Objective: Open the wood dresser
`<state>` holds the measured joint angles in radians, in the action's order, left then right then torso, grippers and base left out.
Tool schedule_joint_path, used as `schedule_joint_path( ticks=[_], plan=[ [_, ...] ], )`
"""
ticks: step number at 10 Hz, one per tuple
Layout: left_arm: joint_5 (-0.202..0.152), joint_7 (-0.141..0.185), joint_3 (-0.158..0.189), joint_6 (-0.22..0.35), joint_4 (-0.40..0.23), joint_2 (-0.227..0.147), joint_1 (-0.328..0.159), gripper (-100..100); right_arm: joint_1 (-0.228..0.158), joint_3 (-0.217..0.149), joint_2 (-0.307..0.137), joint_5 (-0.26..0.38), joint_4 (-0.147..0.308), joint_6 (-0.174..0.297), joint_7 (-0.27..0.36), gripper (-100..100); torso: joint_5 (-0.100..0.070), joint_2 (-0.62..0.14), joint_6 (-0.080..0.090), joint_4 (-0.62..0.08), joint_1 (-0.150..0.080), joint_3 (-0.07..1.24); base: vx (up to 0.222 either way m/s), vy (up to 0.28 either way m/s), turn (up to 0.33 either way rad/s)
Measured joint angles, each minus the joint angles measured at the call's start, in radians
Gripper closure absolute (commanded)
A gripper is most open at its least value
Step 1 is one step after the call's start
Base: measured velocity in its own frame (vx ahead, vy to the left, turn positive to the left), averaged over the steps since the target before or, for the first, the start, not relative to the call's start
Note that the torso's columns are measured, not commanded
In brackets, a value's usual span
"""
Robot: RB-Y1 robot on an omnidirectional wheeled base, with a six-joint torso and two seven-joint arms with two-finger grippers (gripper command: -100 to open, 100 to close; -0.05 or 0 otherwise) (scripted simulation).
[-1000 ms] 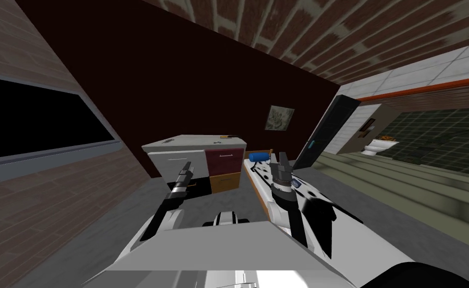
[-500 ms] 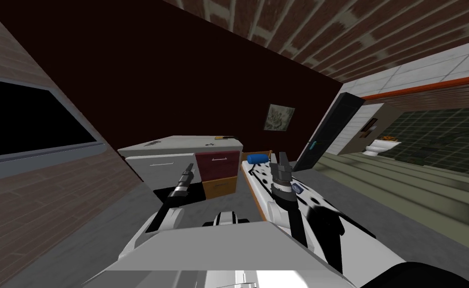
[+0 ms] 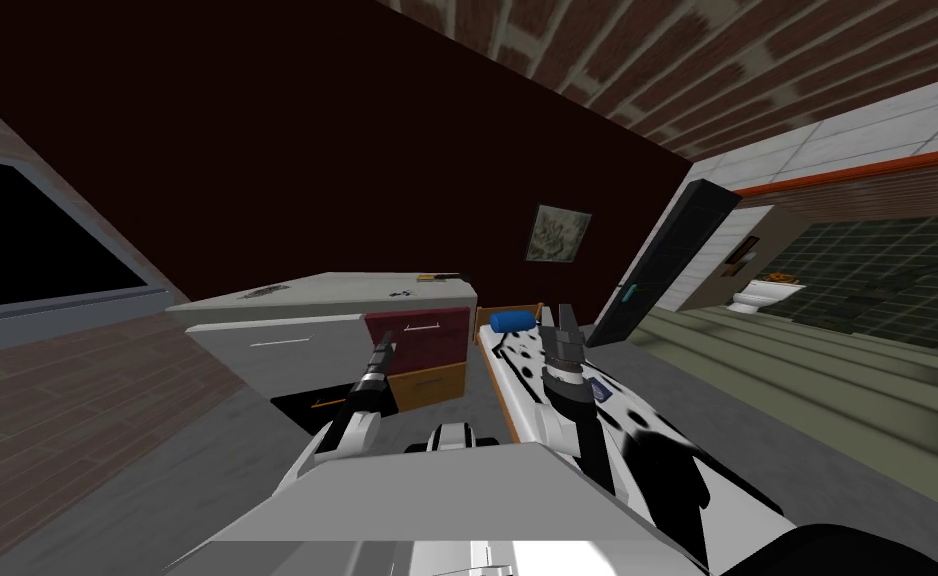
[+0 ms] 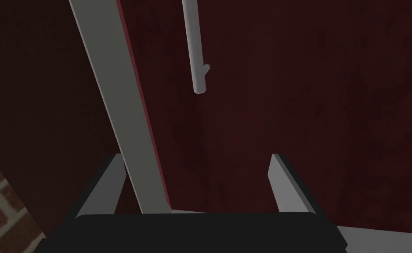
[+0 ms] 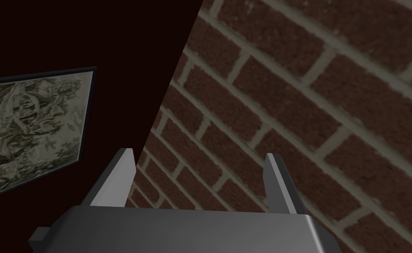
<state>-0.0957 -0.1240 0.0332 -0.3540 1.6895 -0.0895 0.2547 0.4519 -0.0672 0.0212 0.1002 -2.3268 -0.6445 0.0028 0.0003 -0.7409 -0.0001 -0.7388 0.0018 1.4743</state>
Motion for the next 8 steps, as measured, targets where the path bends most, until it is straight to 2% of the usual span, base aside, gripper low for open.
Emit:
schedule_joint_path(
  ticks=[4, 5, 7, 8],
  plan=[
    [0.000, 0.001, 0.003, 0.012, -0.031, 0.121, -0.013, -100, 0.000, 0.000, 0.000, 0.000, 0.000, 0.000, 0.000, 0, 0.000, 0.002, 0.000, 0.001, 0.000, 0.001, 0.047, -0.033, -0.002],
    [0.001, 0.001, 0.003, 0.012, -0.033, 0.124, -0.014, -100, 0.000, 0.000, 0.000, 0.000, 0.000, 0.000, 0.000, 0, 0.000, 0.001, 0.000, 0.000, 0.000, 0.001, 0.059, 0.011, -0.007],
    [-0.002, -0.002, 0.007, 0.047, 0.005, 0.124, -0.014, -100, 0.000, 0.000, 0.000, 0.000, 0.000, 0.000, 0.000, 0, 0.000, 0.007, 0.000, 0.002, 0.000, 0.004, 0.083, 0.018, -0.005],
    [-0.002, -0.002, 0.007, 0.051, 0.007, 0.124, -0.014, 100, 0.000, 0.000, 0.000, 0.000, 0.000, 0.000, 0.000, 0, 0.000, 0.003, 0.000, 0.001, -0.002, 0.002, -0.055, -0.002, 0.013]
  ],
)
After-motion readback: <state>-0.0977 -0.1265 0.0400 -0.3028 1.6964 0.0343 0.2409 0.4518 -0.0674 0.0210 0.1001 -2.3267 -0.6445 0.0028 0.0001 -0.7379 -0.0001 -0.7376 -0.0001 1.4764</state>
